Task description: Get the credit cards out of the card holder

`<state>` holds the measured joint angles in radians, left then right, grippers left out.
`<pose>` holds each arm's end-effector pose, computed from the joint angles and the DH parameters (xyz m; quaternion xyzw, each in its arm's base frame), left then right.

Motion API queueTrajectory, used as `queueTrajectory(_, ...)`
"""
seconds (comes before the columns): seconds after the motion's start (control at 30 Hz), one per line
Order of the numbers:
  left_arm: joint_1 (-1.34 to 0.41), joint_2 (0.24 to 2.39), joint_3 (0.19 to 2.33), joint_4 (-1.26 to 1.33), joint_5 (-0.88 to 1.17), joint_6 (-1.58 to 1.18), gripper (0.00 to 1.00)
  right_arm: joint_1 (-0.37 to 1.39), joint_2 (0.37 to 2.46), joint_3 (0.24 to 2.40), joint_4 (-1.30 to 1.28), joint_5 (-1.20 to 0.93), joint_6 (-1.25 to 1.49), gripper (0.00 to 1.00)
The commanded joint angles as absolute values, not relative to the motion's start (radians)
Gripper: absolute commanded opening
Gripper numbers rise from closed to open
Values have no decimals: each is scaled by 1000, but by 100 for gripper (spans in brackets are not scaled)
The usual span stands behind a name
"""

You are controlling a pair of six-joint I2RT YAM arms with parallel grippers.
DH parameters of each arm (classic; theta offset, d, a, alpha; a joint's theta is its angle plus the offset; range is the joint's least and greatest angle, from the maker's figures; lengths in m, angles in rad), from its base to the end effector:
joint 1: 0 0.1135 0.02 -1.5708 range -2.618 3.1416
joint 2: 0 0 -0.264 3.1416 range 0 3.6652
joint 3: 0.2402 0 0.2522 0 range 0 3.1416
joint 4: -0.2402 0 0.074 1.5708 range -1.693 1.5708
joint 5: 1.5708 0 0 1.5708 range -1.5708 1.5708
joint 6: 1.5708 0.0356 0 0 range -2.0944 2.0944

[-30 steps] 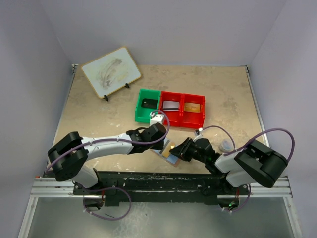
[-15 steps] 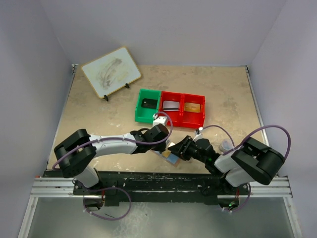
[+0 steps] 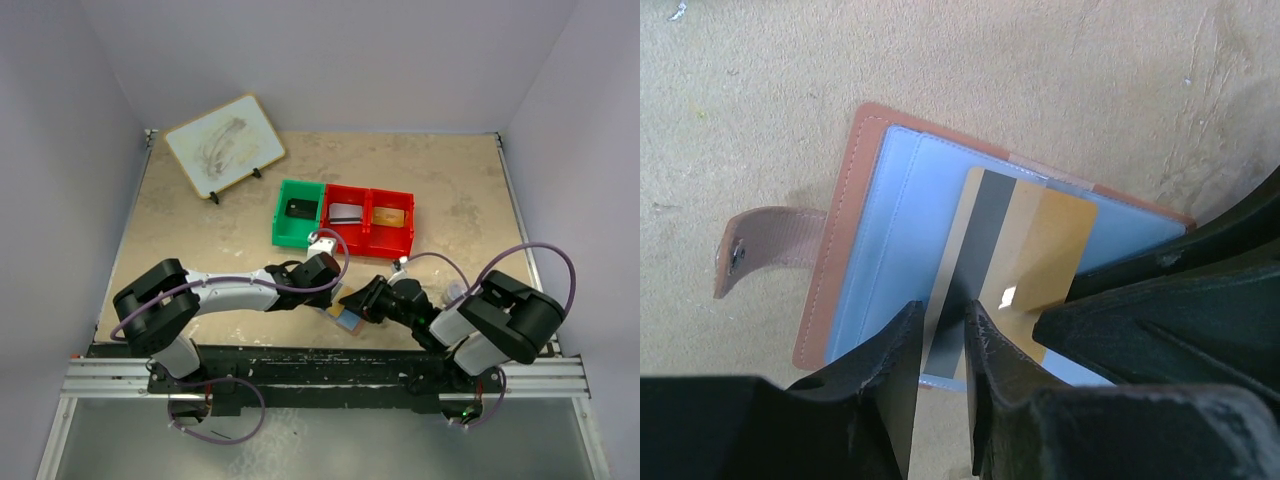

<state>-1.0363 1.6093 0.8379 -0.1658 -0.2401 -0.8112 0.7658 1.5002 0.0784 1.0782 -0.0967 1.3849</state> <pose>0.1662 -0.2641 0.1620 0.0689 0.9416 -0.1782 0.2772 0.1419 0.1412 0.1066 0.2223 0.7863 0.5248 0.2387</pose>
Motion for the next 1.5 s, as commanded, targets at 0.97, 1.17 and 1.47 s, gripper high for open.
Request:
queueTrajectory(0.97,-1035,1608,836,-153,-259,-826,19,769,1469,30,1104,-58,1386,14)
queueTrajectory(1.17,-1035,1611,838,-147,-252,-827,19,769,1407,58,985,-49,1375,24)
queueTrajectory(1.47,-1035,1613,837,-146,-248,-829,18,769,1439,80,1002,-52,1385,31)
